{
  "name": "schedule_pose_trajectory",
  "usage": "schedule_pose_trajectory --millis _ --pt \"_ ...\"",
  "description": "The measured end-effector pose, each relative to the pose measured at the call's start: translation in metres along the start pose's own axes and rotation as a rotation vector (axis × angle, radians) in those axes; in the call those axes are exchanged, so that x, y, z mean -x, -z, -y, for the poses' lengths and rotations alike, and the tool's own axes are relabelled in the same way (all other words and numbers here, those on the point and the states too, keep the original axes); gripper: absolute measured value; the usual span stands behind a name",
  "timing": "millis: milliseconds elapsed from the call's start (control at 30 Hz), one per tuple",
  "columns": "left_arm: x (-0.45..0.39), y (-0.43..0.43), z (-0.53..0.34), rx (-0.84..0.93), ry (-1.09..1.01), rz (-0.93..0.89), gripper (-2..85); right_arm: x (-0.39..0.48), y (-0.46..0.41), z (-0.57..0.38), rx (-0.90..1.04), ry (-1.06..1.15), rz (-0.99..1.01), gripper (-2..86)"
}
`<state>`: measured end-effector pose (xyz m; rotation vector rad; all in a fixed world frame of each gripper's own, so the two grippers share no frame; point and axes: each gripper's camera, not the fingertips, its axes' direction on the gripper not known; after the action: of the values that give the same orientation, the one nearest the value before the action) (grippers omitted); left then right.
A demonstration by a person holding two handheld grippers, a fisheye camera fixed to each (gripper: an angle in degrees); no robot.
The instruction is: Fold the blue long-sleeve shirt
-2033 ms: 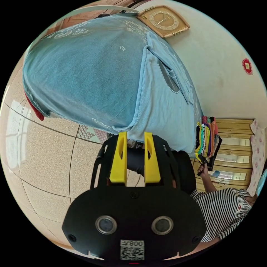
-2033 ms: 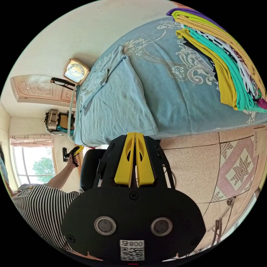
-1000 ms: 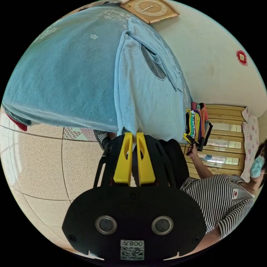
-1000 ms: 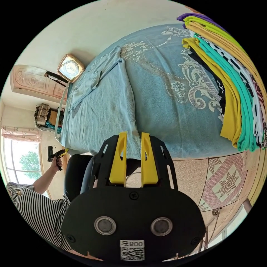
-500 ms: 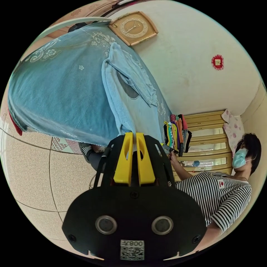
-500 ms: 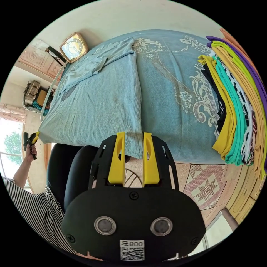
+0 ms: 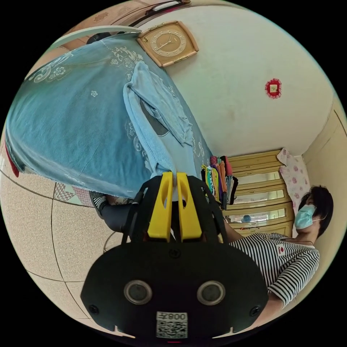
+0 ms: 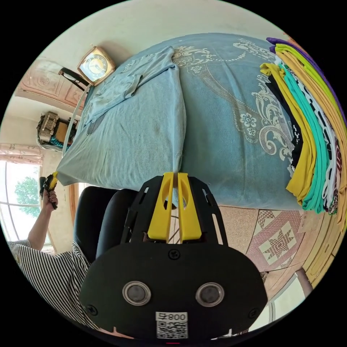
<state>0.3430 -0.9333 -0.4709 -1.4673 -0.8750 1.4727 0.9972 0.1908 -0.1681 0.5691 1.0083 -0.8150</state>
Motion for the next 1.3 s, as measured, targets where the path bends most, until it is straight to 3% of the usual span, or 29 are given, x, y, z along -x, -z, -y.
schedule_pose_trajectory --millis 367,1300 --pt "-0.02 0.034 -0.065 -0.097 -0.095 -0.087 1.6 -0.08 0.055 -0.055 -0.187 -0.014 0.5 1.5" --pt "0.0 0.12 -0.311 -0.312 -0.158 -0.337 1.1 -0.16 0.082 -0.293 -0.392 0.14 0.809 1.2"
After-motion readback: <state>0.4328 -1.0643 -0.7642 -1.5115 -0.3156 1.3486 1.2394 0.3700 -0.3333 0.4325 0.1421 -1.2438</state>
